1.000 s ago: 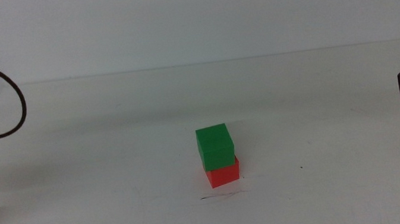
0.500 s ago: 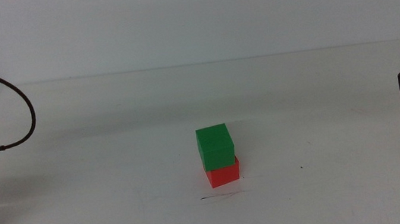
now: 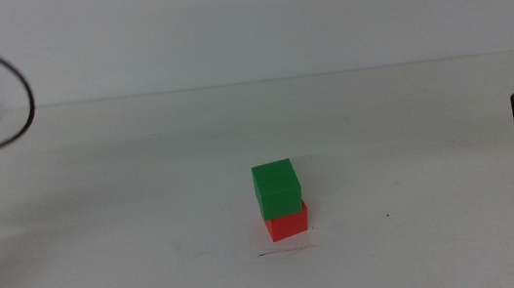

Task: Stack red cubes first, then green, then blue cubes in a specific spot.

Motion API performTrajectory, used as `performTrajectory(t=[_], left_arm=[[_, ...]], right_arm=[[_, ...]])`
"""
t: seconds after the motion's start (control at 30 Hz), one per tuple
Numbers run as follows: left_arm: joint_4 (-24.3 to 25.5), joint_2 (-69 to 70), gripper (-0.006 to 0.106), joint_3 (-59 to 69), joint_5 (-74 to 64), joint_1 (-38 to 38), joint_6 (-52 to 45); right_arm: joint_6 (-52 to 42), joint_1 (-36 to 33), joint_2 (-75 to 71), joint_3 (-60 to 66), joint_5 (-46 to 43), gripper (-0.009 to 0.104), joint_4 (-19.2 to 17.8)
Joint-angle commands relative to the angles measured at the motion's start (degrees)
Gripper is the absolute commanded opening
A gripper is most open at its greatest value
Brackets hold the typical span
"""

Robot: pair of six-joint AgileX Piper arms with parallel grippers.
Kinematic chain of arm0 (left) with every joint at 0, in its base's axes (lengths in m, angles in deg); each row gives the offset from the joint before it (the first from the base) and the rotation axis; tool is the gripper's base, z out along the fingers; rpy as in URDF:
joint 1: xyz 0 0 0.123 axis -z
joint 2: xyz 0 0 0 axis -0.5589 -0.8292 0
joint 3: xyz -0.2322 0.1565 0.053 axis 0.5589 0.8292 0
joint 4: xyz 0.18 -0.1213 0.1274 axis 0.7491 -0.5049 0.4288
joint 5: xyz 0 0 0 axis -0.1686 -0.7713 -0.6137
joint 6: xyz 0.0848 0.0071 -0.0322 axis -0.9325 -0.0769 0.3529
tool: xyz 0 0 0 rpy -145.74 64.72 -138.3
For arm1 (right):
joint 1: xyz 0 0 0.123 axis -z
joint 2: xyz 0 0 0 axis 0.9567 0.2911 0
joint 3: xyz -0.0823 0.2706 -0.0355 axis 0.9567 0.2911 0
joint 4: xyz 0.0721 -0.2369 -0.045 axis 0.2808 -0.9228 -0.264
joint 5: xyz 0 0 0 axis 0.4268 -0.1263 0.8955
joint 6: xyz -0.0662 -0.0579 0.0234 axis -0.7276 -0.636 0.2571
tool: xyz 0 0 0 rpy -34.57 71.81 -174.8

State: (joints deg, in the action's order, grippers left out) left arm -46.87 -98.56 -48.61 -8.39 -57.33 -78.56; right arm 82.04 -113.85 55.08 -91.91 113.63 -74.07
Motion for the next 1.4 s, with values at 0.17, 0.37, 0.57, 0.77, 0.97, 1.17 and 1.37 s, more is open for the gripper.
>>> performTrajectory(t=[0.17, 0.37, 0.57, 0.77, 0.97, 1.17, 1.37], left_arm=[[-1.3, 10.4, -0.002, -4.0, -7.0, 12.1, 15.9], [-0.5, 14.3, -0.002, -5.6, -6.5, 27.7, 30.9], [-0.7, 13.1, -0.002, -10.8, -7.5, 41.3, 42.2], [2.3, 8.8, -0.002, -19.5, -7.5, 49.5, 54.1], [2.0, 3.2, -0.002, -27.2, -7.5, 54.6, 54.5], [-1.2, -2.1, -0.002, -32.8, -7.5, 58.0, 54.6], [-1.7, -4.6, -0.002, -34.8, -7.5, 59.7, 56.3]], right_arm=[[-0.6, 0.4, 0.0, -1.3, -4.0, 0.086, -1.1], [-0.6, 0.4, 0.0, -1.3, -3.9, 0.086, -1.1], [-0.6, 0.4, 0.0, -1.3, -3.9, 0.086, -1.1], [-0.6, 0.4, 0.0, -1.3, -3.9, 0.086, -1.1], [-0.6, 0.4, 0.0, -1.3, -3.9, 0.086, -1.1], [-0.6, 0.4, 0.0, -1.3, -3.9, 0.086, -1.1], [-0.6, 0.4, 0.0, -1.3, -4.0, 0.086, -1.1]])
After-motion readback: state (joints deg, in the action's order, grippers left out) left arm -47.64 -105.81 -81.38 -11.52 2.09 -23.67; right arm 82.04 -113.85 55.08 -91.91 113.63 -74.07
